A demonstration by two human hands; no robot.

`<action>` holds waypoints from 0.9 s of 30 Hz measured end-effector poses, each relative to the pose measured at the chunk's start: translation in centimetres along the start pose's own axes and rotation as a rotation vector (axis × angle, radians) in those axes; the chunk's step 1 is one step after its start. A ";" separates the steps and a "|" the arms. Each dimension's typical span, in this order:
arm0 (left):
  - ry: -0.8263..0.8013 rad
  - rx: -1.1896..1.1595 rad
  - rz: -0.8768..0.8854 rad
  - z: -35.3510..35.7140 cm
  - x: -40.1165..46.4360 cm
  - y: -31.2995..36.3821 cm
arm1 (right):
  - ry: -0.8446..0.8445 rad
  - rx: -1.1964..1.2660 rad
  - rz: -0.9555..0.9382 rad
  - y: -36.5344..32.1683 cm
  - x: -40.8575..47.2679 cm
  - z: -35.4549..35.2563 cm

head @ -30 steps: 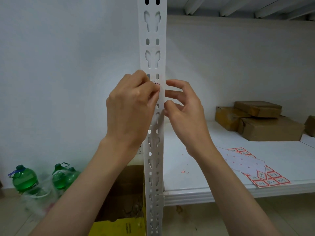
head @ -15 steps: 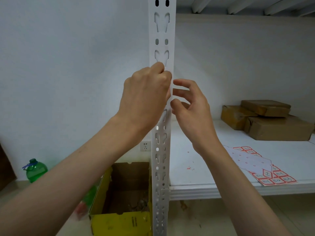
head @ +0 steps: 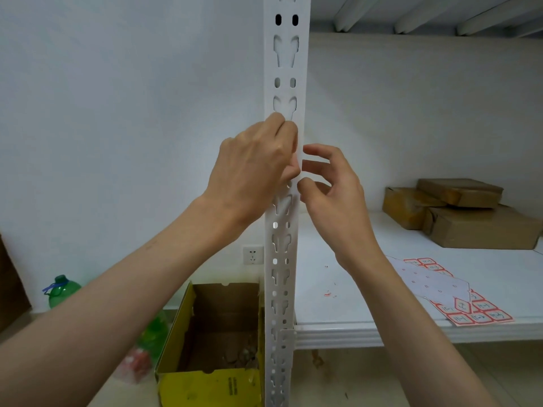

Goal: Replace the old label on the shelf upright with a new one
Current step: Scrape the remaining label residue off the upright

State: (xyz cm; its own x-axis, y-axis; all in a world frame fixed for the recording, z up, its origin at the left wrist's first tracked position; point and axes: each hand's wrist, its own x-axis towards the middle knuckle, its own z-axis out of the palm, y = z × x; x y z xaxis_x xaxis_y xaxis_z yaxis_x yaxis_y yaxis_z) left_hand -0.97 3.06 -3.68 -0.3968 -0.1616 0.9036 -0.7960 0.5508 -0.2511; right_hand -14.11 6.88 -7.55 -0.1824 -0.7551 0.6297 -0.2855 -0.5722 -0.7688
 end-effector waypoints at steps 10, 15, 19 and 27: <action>0.140 -0.373 -0.270 -1.6 -0.5 -1.7 | 0.000 -0.008 0.010 0.1 0.4 0.1; 0.158 -0.479 -0.361 -1.6 -1.8 -0.8 | 0.039 -0.017 -0.038 0.3 0.5 0.4; 0.168 -0.596 -0.455 -1.5 -2.7 -0.2 | 0.126 -0.053 -0.157 -0.1 0.7 0.6; 0.189 -0.592 -0.346 -0.9 -1.6 1.6 | 0.185 -0.035 -0.260 -0.8 1.6 0.3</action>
State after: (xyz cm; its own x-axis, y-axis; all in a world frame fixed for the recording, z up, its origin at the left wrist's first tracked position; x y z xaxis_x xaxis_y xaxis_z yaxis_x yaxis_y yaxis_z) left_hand -1.18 4.90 -5.20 -0.0372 -0.2918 0.9558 -0.4589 0.8546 0.2430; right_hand -13.89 6.01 -5.95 -0.2663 -0.5121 0.8166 -0.3766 -0.7247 -0.5771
